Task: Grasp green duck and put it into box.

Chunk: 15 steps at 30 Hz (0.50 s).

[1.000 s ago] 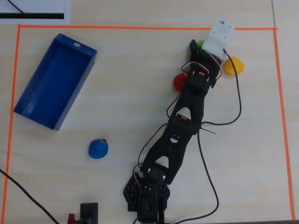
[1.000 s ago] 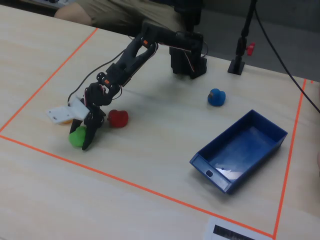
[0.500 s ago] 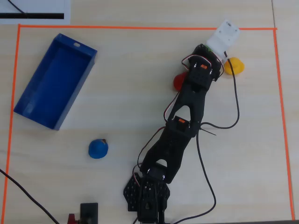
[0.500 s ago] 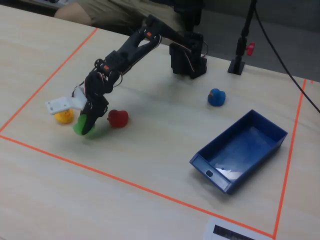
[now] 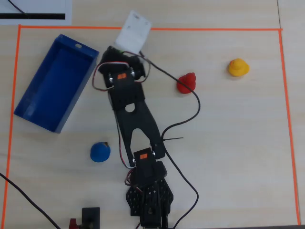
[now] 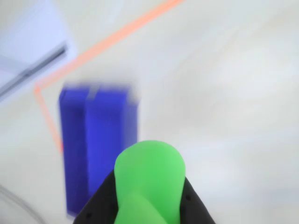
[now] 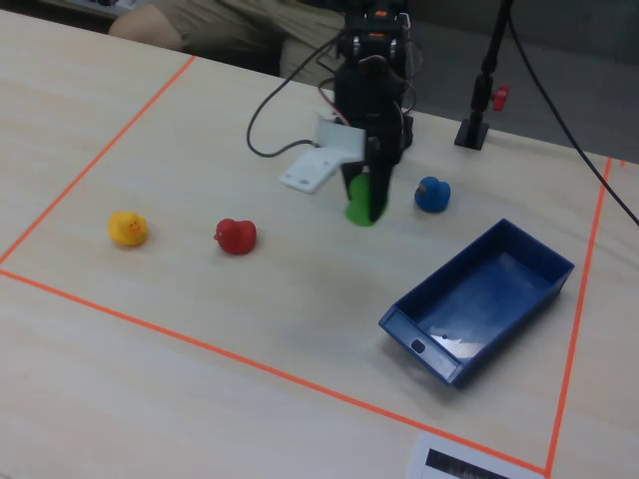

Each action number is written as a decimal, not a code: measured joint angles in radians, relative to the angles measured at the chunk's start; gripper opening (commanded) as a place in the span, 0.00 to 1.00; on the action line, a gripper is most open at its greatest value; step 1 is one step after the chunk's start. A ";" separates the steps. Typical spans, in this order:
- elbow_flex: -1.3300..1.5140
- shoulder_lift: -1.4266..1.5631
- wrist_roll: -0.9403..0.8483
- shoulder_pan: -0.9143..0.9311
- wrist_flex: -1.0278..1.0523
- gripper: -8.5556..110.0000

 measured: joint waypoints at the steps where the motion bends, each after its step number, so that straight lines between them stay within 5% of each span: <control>1: 0.011 0.005 0.012 -0.058 0.008 0.07; 15: 0.086 -0.175 0.044 -0.525 -0.156 0.11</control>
